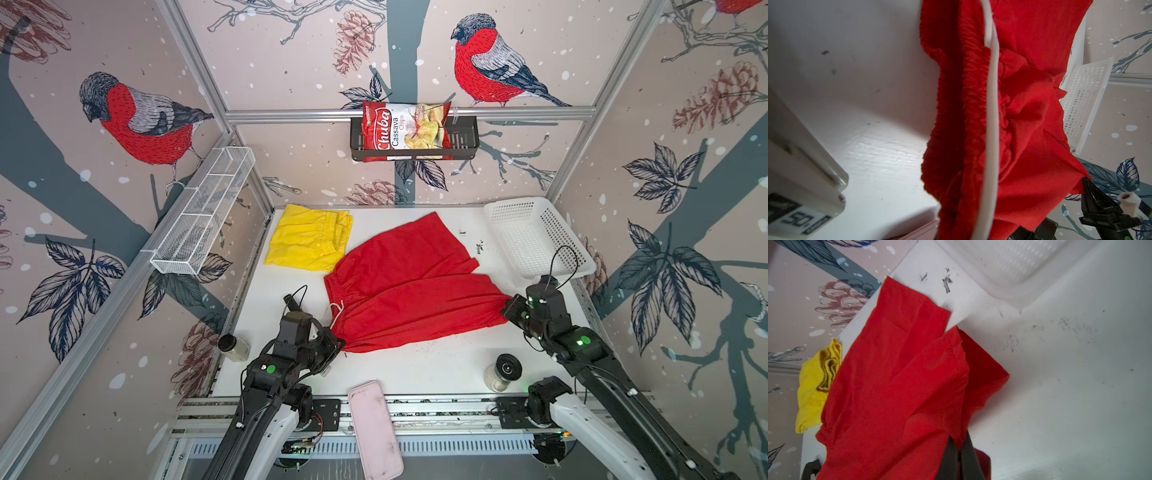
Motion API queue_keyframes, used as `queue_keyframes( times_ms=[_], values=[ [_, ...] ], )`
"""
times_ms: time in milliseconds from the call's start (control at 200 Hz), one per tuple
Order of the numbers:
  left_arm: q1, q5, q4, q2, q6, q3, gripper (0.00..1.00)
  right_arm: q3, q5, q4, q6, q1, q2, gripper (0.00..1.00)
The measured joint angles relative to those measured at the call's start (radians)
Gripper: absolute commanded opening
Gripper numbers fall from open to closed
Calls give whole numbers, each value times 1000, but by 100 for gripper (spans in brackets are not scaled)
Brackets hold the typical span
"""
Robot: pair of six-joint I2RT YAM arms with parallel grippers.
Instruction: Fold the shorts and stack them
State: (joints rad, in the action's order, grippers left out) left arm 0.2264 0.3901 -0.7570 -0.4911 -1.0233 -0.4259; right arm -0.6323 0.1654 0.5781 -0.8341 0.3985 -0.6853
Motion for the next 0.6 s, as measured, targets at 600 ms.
queue_keyframes(
  times_ms=[600],
  values=[
    [-95, 3, 288, -600, 79, -304, 0, -620, 41, -197, 221, -76, -820, 0]
  ],
)
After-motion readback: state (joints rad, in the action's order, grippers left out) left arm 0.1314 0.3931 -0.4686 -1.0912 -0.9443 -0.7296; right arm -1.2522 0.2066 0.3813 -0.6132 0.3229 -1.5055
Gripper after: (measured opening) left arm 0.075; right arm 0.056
